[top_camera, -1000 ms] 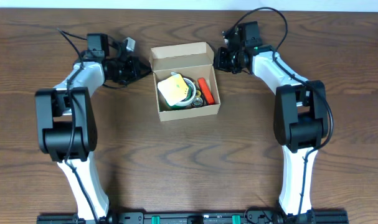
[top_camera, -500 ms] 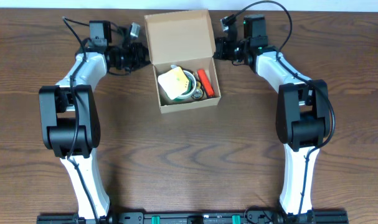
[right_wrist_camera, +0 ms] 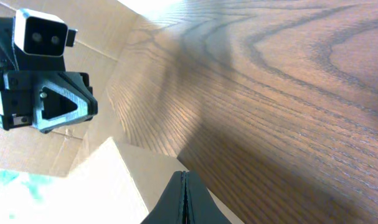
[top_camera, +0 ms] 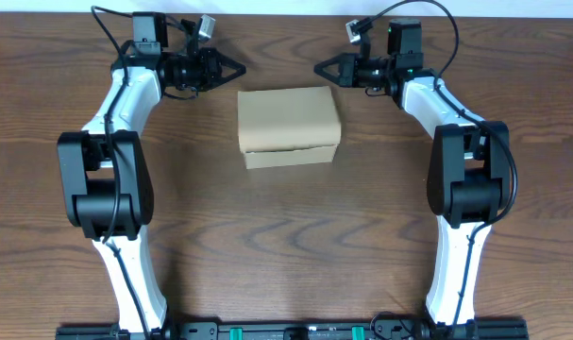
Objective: Pack container
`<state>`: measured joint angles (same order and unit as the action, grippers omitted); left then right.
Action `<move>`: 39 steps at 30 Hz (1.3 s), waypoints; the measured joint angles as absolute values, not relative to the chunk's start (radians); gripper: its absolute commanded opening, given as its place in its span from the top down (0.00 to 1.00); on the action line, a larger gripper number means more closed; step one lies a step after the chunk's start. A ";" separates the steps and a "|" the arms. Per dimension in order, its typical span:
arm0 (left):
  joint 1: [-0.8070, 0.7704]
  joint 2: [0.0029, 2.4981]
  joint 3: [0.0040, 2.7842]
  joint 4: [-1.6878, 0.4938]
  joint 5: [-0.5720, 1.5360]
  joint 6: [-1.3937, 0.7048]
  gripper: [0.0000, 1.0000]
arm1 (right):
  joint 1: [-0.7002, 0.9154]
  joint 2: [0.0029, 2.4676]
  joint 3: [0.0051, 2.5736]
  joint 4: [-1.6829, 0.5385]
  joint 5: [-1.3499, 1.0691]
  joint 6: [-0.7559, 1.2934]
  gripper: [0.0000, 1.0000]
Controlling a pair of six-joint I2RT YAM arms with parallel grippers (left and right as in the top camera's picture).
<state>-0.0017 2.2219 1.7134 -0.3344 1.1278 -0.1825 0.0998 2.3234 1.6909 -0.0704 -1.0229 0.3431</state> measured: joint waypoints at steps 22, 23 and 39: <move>-0.103 1.917 1.723 -1.037 0.871 0.279 0.94 | 0.134 1.927 1.695 -0.864 -0.782 -0.122 0.98; -0.114 1.910 1.723 -1.056 0.859 0.297 0.94 | 0.142 1.915 1.696 -0.906 -0.772 -0.144 0.98; -0.141 1.924 1.479 -0.958 0.803 0.368 0.94 | 0.255 1.916 1.428 -0.875 -0.732 -0.250 0.99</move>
